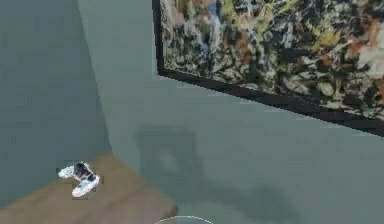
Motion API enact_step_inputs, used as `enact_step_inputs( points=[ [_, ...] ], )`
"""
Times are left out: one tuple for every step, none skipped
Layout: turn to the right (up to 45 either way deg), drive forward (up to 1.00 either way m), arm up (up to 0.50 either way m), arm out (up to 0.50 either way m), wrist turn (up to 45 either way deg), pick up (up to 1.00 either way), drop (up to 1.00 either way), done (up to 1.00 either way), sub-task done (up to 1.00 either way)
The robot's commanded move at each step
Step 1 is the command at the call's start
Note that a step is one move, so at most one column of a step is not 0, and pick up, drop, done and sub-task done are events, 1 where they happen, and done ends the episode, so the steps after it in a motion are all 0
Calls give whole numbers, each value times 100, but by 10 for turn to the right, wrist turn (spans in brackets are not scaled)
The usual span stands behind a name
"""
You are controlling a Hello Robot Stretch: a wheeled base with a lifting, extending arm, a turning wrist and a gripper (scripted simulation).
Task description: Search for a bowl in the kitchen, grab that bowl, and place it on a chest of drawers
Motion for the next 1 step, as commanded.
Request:
enact_step_inputs(
  points=[
    [450, 0, 0, 0, 0, 0, 0, 0, 0]
  ],
)
